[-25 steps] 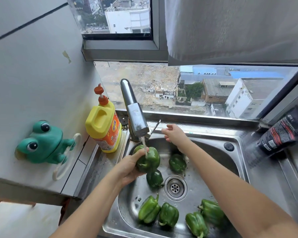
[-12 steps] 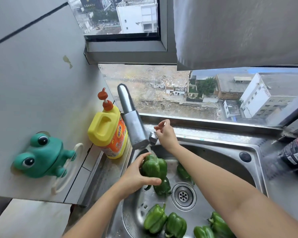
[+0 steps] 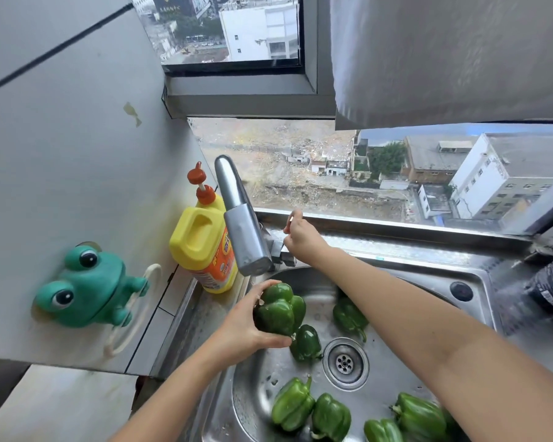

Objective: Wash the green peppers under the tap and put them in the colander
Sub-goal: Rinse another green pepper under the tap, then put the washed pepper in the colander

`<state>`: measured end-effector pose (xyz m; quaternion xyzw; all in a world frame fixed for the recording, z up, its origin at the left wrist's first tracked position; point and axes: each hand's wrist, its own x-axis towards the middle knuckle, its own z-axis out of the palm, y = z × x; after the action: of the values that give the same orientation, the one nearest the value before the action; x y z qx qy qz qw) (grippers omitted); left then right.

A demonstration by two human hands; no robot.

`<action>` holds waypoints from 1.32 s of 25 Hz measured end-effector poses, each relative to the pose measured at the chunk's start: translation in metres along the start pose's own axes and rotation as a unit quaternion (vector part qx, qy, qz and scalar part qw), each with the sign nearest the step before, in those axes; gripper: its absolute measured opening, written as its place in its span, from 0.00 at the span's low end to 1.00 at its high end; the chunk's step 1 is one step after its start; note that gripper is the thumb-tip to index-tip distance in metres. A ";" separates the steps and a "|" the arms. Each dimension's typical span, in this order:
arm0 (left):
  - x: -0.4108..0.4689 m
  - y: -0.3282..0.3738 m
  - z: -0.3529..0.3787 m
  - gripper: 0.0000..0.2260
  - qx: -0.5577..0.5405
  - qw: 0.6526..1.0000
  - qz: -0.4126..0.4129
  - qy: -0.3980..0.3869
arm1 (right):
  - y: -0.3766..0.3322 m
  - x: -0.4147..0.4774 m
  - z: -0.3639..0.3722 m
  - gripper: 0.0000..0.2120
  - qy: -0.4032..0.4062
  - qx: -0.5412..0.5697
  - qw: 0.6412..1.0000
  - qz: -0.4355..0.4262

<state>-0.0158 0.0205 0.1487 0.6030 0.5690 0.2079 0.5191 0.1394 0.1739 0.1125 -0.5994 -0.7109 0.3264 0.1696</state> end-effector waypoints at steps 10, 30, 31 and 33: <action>-0.024 -0.013 0.016 0.36 0.072 0.996 -0.049 -0.007 | 0.027 -0.096 0.000 0.25 -0.090 -0.063 0.993 0.052; -0.038 0.061 0.094 0.49 0.252 0.925 0.224 -0.177 | 0.038 -0.300 -0.060 0.29 -0.104 0.135 0.971 0.166; -0.036 0.063 0.094 0.46 0.265 0.920 0.229 -0.174 | 0.038 -0.308 -0.060 0.29 -0.064 0.124 0.971 0.192; -0.029 0.066 0.090 0.35 0.314 0.912 0.232 -0.128 | 0.035 -0.325 -0.057 0.31 0.039 0.082 0.961 0.260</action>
<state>0.0829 -0.0284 0.1822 0.8713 0.3777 0.0536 0.3086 0.2742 -0.1223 0.1796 -0.7597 -0.4942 0.3929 0.1556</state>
